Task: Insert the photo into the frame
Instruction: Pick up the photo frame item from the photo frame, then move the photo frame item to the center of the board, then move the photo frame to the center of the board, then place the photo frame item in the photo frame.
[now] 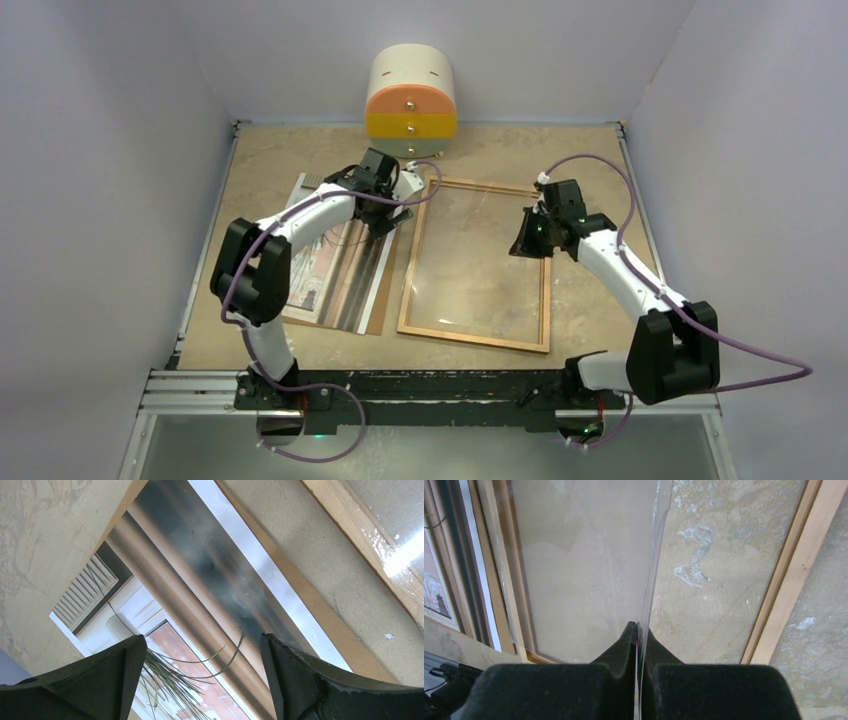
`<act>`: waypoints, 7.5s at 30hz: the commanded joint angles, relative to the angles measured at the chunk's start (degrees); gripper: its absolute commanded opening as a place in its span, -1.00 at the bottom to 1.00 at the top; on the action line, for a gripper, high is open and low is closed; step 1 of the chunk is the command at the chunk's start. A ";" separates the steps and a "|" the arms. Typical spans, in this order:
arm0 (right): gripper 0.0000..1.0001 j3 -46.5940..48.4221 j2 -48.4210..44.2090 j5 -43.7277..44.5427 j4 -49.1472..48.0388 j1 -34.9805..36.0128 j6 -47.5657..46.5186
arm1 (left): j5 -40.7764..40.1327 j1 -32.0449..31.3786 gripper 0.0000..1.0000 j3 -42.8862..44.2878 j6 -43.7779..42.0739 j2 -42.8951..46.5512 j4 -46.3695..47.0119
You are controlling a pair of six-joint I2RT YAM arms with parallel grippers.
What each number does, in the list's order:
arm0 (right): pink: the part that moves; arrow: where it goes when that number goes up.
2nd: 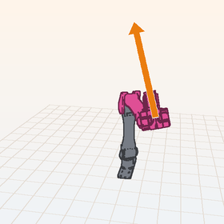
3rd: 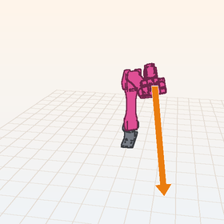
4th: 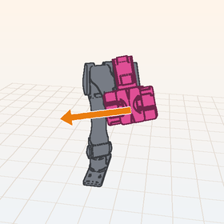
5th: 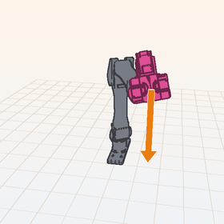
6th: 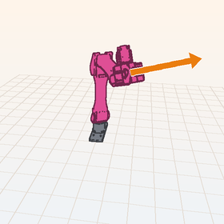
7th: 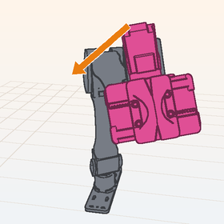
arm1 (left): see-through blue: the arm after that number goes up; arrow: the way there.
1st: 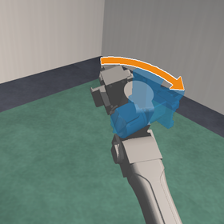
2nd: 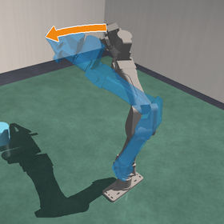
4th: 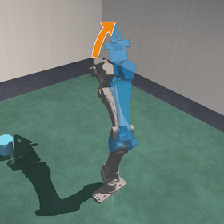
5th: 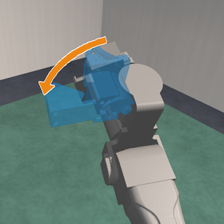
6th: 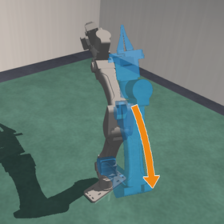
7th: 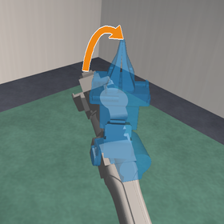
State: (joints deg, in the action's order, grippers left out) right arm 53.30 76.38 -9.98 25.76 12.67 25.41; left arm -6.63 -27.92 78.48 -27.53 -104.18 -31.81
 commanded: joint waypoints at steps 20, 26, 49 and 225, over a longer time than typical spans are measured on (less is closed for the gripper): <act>-1.00 -1.43 -5.16 -2.42 4.52 -1.33 -2.47 | -0.21 -5.97 0.77 -4.65 4.41 -4.51 12.02; -1.00 -1.80 -5.02 -3.60 3.88 -1.33 -1.95 | -2.13 -6.09 0.78 -6.96 4.00 -5.40 14.40; -1.00 4.21 -3.67 -1.79 8.02 -1.44 -4.65 | -5.14 -1.22 0.77 -16.78 -3.33 1.50 15.71; -1.00 -34.57 -16.94 -2.86 -56.04 12.22 34.79 | 9.85 10.62 0.59 -22.20 -1.73 5.33 12.55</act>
State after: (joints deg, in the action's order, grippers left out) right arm 19.46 61.65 -12.64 -22.06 24.75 61.08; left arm 3.36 -16.69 57.76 -28.25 -97.34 -21.04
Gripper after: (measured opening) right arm 0.004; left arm 0.798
